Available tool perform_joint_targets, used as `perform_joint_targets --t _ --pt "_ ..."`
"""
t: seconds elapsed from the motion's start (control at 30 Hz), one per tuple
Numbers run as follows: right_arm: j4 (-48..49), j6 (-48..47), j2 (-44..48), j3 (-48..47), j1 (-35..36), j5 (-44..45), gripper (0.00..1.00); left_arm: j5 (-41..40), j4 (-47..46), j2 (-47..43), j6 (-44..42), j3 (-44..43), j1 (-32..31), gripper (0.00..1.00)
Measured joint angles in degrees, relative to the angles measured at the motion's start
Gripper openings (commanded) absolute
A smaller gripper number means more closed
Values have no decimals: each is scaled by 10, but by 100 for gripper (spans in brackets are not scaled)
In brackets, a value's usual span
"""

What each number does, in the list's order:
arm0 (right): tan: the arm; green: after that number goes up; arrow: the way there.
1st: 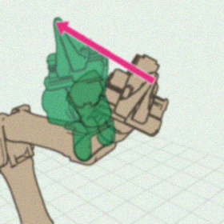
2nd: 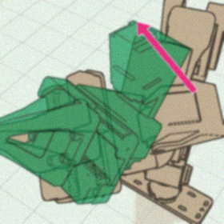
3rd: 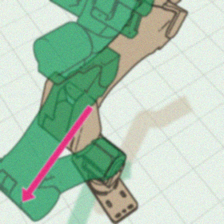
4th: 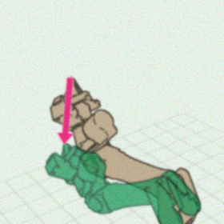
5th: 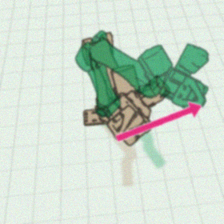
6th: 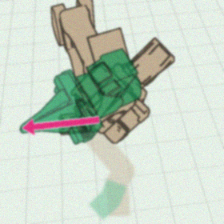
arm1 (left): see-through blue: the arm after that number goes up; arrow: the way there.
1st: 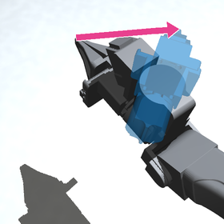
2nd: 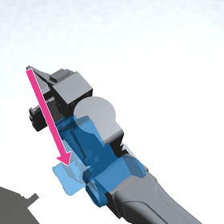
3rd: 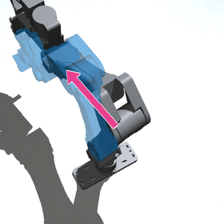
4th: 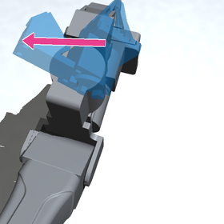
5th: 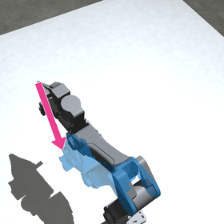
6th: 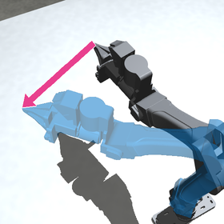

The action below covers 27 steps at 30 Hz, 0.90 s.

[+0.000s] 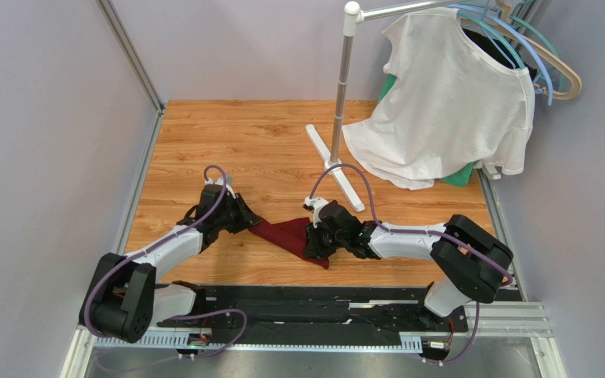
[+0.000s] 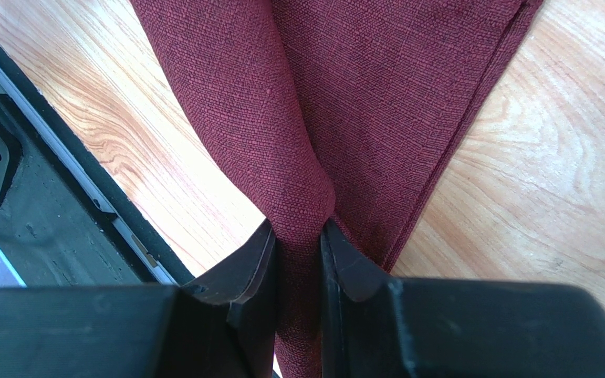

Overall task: Fold the napkin, place the utensils inside, and roll it up
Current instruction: Roll the napkin at the center of the board.

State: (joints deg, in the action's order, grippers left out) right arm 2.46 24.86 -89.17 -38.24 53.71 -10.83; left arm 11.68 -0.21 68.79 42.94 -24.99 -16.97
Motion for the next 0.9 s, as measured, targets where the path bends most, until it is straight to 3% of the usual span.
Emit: perform_joint_targets --t 0.13,0.23,0.27,0.43,0.5,0.57,0.6,0.9 --pt "0 2 0 0 0 0 20 2 -3 2 2 0 2 15" --pt "0 4 0 0 0 1 34 10 -9 19 -5 -2 3 12" --pt "-1 4 1 0 1 2 43 14 -9 30 -11 -7 4 12" --pt "-22 1 14 -1 6 3 57 52 -5 94 -48 -35 6 10" --pt "-44 -8 23 -6 10 7 71 64 2 99 -62 -43 5 10" --pt "-68 -14 29 -13 14 10 73 73 21 101 -79 -53 4 10" --pt "-82 -18 32 -19 16 15 92 76 28 101 -87 -58 3 10" --pt "-233 -60 69 -66 33 107 95 90 46 113 -118 -72 -3 9"
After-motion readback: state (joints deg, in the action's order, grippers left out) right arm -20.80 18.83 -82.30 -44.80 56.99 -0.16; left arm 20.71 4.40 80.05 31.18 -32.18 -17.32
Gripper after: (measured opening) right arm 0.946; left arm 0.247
